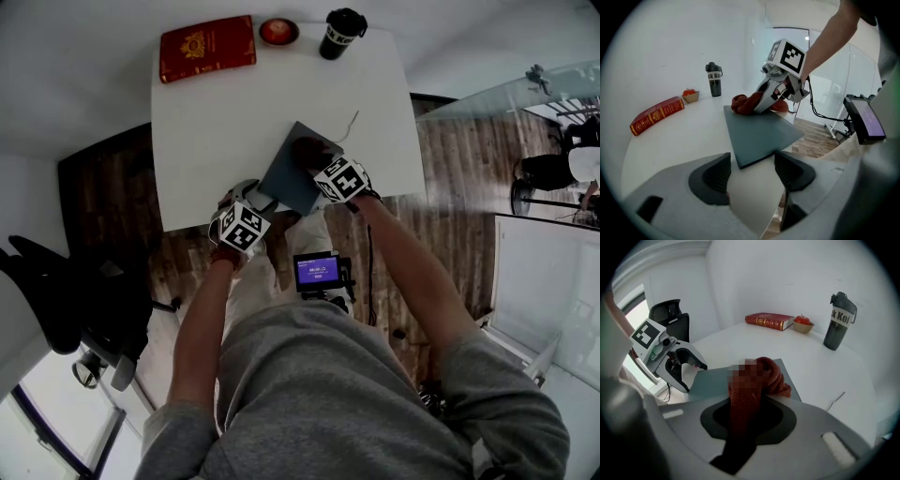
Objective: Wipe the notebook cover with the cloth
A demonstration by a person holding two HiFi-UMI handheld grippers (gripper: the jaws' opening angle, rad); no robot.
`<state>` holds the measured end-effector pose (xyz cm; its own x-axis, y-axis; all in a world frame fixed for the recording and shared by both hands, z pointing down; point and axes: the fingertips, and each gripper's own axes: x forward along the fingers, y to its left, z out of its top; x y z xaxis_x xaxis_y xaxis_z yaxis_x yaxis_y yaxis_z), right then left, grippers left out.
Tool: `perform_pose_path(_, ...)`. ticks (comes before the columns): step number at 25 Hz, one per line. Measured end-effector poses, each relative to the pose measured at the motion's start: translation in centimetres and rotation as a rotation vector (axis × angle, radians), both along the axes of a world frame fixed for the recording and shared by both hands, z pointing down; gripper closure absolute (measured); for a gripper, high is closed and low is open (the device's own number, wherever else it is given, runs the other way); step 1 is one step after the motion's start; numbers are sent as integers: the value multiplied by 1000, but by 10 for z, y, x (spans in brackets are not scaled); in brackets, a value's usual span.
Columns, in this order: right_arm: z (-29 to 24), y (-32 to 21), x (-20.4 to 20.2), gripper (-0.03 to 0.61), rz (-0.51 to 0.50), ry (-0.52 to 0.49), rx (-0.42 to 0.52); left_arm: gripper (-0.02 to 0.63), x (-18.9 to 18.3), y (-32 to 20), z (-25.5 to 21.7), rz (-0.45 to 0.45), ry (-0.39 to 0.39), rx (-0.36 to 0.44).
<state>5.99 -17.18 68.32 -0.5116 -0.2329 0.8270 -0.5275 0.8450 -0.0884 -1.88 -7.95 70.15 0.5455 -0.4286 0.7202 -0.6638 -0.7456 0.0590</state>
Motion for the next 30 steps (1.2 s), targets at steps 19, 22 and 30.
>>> perform_pose_path(19, -1, 21, -12, 499, 3, -6, -12, 325, 1, 0, 0, -1, 0, 3)
perform_pose_path(22, -1, 28, -16, 499, 7, -12, -15, 325, 1, 0, 0, -1, -1, 4)
perform_pose_path(30, -2, 43, -27, 499, -5, -33, -22, 324, 1, -1, -1, -4, -1, 5)
